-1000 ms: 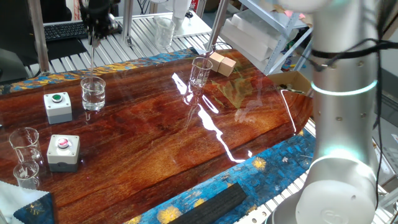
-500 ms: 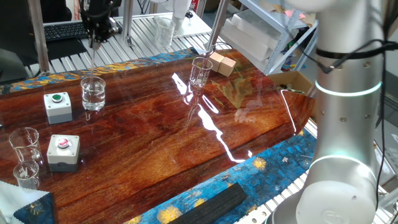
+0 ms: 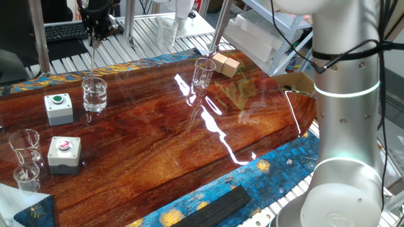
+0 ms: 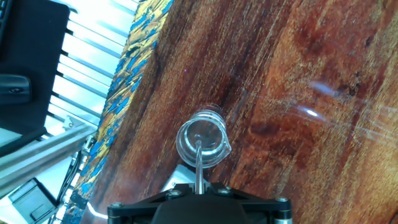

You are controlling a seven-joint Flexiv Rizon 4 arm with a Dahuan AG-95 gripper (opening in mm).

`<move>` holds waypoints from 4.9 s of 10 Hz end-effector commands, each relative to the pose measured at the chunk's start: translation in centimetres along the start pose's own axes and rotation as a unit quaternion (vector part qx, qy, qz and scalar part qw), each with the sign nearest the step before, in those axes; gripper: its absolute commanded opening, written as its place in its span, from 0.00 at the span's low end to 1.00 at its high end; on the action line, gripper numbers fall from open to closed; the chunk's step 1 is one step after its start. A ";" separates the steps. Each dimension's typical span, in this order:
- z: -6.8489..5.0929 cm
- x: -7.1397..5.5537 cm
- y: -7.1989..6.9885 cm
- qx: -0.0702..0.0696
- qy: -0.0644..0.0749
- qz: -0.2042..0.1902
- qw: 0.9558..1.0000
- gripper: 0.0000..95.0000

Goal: Stir the beaker with a glass rod

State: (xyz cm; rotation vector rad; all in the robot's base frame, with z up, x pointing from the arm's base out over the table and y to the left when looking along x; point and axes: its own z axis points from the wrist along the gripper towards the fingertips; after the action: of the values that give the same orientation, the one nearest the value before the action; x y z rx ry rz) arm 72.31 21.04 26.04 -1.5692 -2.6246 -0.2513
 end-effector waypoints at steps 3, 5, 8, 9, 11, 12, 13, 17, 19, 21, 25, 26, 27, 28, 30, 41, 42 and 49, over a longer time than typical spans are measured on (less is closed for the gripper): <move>0.1 0.1 -0.4 0.003 -0.007 0.004 1.000 0.00; 0.1 0.1 -0.4 0.004 -0.013 0.007 1.000 0.00; 0.1 0.1 -0.3 0.012 -0.030 -0.003 0.999 0.00; 0.1 0.1 -0.3 0.013 -0.031 -0.005 0.999 0.00; 0.1 0.1 -0.4 0.023 -0.028 -0.011 0.999 0.00; 0.1 0.3 -0.5 0.034 -0.021 -0.015 0.999 0.00; 0.2 0.4 -0.6 0.040 -0.019 -0.017 0.999 0.00; 0.2 0.5 -0.7 0.034 -0.005 0.001 0.999 0.00; 0.2 0.5 -0.7 0.013 0.012 0.030 0.999 0.00; 0.2 0.5 -0.6 0.009 0.010 0.036 0.999 0.00; 0.2 0.2 -0.4 0.014 -0.054 0.022 0.998 0.00; 0.2 0.2 -0.4 0.018 -0.060 0.017 0.998 0.00; 0.2 0.2 -0.4 0.025 -0.058 0.012 0.998 0.00; 0.2 0.2 -0.4 0.039 -0.045 0.007 0.998 0.00; 0.2 0.3 -0.4 0.042 -0.017 0.010 0.999 0.00; 0.3 0.5 -0.5 0.027 -0.041 0.027 0.998 0.00; 0.3 0.4 -0.5 0.029 -0.049 0.025 0.998 0.00; 0.4 0.4 -0.5 0.029 -0.046 0.026 0.998 0.00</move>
State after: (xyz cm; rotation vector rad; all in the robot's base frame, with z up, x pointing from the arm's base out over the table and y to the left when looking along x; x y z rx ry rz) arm 71.42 21.16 25.58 -1.6892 -2.6651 -0.0771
